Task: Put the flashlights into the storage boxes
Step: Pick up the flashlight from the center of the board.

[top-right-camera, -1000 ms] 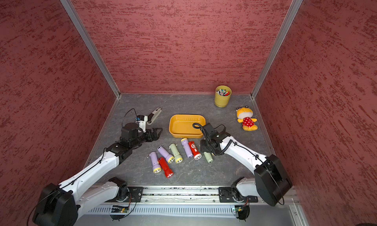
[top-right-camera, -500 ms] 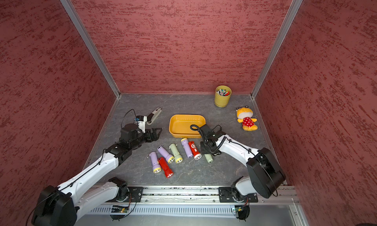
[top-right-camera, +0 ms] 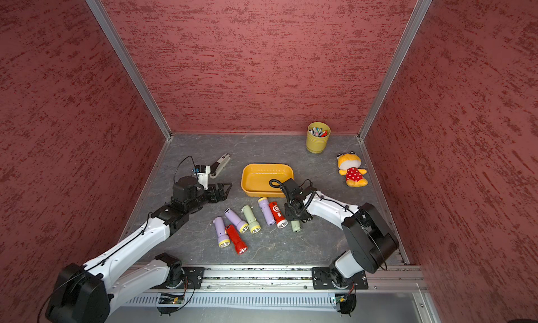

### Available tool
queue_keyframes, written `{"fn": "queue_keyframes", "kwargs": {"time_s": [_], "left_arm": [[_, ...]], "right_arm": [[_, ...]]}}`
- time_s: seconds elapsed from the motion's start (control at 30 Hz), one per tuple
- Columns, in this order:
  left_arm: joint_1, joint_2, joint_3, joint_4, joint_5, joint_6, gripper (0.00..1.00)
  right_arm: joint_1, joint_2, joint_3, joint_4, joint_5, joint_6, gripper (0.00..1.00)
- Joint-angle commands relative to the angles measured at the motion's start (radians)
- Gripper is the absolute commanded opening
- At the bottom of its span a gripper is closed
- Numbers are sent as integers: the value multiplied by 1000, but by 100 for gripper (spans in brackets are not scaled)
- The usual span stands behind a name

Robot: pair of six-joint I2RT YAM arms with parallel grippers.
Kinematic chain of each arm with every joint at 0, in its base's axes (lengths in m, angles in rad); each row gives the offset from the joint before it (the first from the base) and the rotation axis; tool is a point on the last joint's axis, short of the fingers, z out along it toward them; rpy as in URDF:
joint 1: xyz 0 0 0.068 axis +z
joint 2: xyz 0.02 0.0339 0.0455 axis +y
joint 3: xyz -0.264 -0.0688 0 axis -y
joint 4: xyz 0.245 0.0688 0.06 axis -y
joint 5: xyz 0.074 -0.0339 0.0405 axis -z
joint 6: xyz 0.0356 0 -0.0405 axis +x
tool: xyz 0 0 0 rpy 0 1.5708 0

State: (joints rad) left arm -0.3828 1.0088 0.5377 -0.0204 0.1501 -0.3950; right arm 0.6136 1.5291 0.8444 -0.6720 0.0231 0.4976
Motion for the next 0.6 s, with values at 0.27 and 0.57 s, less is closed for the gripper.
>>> {"fn": "queue_keyframes", "kwargs": {"time_s": [0.27,0.57], "left_arm": [[-5,41,2,47,-4,7,94],[11,171,82,65,41,-32,94]], "right_arm": [[4,49,18,16,45,7,42],[3,-84,104,-72,74,31,37]]}}
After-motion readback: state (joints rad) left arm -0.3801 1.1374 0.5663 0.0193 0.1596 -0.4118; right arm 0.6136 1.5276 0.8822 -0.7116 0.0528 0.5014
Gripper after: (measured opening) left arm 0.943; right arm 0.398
